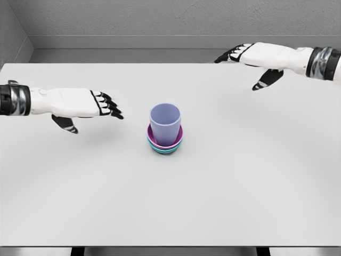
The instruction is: Stacking bowl and cup with both arms
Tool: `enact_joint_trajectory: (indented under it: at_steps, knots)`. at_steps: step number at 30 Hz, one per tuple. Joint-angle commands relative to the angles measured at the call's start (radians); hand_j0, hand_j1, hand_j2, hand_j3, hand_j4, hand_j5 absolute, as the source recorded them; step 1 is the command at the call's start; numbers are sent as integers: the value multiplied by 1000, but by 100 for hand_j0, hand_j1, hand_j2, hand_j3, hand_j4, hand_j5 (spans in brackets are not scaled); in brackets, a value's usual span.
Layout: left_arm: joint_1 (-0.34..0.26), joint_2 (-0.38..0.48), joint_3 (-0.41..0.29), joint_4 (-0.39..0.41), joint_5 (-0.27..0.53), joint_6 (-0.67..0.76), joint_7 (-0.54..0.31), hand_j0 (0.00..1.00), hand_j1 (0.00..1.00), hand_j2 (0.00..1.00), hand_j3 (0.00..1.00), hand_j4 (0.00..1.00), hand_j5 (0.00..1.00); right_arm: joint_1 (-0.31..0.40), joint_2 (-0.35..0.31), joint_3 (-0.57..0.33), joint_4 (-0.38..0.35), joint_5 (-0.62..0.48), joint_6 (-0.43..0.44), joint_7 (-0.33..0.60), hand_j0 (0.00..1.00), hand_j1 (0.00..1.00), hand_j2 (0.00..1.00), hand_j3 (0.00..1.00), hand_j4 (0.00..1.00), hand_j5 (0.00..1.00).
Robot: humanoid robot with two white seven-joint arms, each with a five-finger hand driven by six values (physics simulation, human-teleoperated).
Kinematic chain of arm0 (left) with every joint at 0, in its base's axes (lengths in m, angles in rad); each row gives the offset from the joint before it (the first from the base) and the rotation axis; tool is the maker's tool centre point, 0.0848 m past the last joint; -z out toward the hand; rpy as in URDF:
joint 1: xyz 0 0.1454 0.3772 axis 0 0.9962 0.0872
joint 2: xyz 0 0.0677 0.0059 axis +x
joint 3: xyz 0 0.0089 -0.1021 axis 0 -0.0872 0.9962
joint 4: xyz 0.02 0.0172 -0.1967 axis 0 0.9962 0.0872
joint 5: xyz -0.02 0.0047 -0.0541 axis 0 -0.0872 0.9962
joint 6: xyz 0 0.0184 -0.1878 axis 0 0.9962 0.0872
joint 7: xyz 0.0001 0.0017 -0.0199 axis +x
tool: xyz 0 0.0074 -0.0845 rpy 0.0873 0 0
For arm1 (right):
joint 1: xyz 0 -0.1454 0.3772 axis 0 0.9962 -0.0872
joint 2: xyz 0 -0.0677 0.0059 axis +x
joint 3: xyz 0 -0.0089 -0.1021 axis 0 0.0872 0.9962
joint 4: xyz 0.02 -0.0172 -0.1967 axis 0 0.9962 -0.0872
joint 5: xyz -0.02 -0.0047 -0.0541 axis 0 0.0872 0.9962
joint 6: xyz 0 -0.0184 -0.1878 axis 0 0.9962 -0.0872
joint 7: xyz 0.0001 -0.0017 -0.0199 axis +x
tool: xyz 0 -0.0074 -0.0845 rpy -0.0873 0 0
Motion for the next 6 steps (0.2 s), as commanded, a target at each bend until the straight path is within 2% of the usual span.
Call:
enact_joint_trajectory:
  at_steps: [1, 6]
  knots:
    - [0, 12, 0, 4, 3, 2, -1, 100, 100, 100, 100, 100, 100, 0, -16, -24, 32, -10, -2, -1, 100, 100, 100, 100, 100, 100]
    - [0, 13, 0, 4, 3, 2, -1, 100, 100, 100, 100, 100, 100, 0, -15, -23, 26, -10, -2, -1, 100, 100, 100, 100, 100, 100]
